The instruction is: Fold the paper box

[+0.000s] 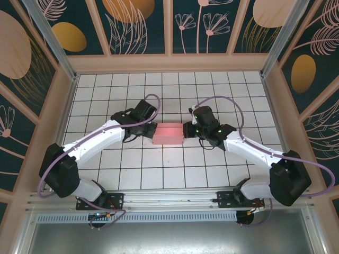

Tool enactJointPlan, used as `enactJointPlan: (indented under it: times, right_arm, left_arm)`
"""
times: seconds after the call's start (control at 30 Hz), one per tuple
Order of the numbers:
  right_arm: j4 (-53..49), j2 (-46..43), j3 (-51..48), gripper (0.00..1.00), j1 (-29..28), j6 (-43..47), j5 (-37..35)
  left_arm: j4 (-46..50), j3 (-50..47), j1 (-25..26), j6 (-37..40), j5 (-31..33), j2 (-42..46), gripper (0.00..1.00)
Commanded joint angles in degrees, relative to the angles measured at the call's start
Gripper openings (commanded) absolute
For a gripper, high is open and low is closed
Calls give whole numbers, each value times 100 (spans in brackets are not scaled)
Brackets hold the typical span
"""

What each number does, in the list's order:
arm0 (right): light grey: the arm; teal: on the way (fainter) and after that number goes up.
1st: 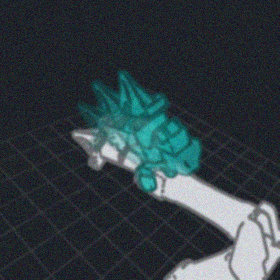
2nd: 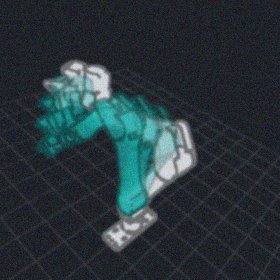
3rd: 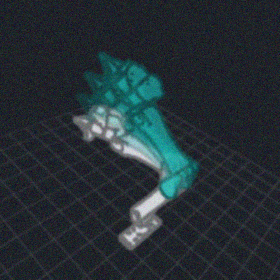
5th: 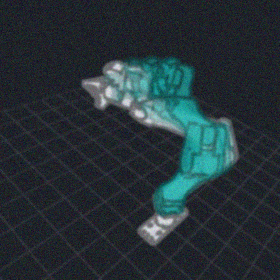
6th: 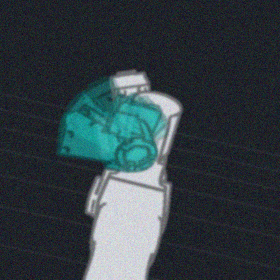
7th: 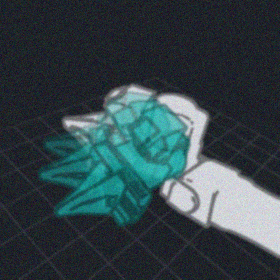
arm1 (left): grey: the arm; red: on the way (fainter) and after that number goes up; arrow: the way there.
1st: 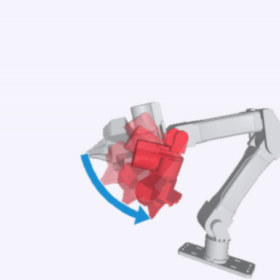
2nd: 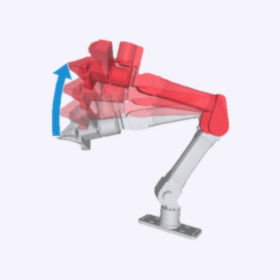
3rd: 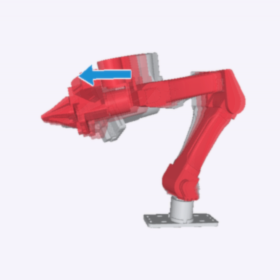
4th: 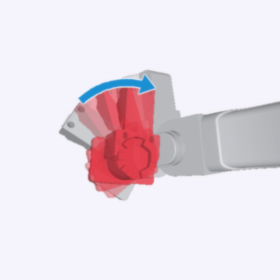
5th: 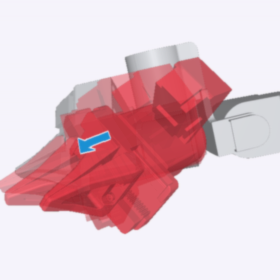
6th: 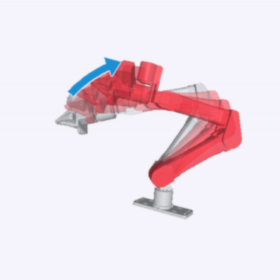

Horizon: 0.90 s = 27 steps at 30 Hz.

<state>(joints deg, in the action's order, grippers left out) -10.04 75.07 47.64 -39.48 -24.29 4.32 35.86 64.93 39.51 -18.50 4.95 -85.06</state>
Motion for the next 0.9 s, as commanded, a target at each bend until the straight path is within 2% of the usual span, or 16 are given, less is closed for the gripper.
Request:
enactJointPlan:
  times: [0.0, 0.43, 0.87]
  right_arm:
    - [-159, 78, 158, 0, -103, 91, -10]
    - [-165, 122, 175, 0, -138, 100, -45]
    - [-119, 122, 177, 0, -138, -149, -36]
  left_arm:
    - [12, 211, 18, -399, -247, -155, 1]
    - [53, 431, 14, -1104, -518, -481, 0]
    - [-65, 53, 18, -857, -416, -398, 0]
